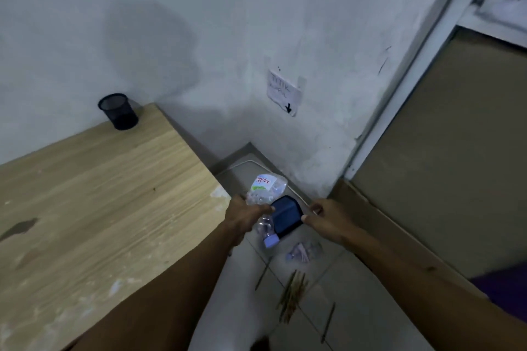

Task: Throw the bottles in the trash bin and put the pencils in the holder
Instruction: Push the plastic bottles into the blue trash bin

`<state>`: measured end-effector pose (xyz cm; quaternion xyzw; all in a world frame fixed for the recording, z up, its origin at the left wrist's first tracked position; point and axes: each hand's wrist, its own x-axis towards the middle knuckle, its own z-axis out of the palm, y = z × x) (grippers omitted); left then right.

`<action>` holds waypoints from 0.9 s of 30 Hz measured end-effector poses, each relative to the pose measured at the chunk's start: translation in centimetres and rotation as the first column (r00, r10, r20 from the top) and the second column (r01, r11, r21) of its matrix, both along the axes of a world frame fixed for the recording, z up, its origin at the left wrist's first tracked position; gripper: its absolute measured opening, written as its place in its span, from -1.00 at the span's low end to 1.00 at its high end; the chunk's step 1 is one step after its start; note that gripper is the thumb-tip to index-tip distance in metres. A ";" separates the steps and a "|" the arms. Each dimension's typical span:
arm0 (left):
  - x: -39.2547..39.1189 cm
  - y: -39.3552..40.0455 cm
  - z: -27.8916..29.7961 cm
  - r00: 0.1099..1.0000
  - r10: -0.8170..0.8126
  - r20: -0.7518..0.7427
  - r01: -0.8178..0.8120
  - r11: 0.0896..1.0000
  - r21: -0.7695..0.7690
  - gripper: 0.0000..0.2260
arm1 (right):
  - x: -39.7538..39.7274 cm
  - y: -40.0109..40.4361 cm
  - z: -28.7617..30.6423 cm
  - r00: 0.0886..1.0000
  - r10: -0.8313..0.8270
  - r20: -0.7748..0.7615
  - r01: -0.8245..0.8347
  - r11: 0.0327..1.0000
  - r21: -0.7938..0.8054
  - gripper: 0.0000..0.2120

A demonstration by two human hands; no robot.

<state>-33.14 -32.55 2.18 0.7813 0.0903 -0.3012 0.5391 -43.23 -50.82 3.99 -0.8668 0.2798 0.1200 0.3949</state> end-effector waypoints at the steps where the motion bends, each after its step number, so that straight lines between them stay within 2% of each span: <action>1: 0.3 -0.7 -0.1 1.000 -0.011 -0.003 0.011 1.000 0.002 -0.43 | 0.3 -0.5 -0.2 1.000 -0.005 -0.002 0.005 1.000 0.004 -0.57; 9: 1.9 -5.1 0.0 1.000 -0.023 -0.014 0.023 1.000 -0.006 -0.45 | 2.6 -5.0 -1.4 1.000 -0.019 -0.017 0.020 0.999 0.043 -0.49; 18: 1.4 -12.0 -2.0 0.989 0.130 -0.063 -0.132 0.991 -0.022 -0.46 | 5.5 -12.3 -4.0 0.998 0.062 -0.009 -0.060 0.984 0.167 -0.68; 23: -1.2 -17.3 -4.1 0.934 0.335 -0.123 -0.341 0.940 -0.029 -0.57 | 6.2 -17.8 -6.7 0.978 0.204 -0.053 -0.184 0.948 0.260 -0.55; 27: -3.3 -21.1 -5.9 0.876 0.452 -0.170 -0.463 0.886 -0.030 -0.65 | 5.5 -20.8 -8.5 0.952 0.292 -0.089 -0.232 0.882 0.410 -0.34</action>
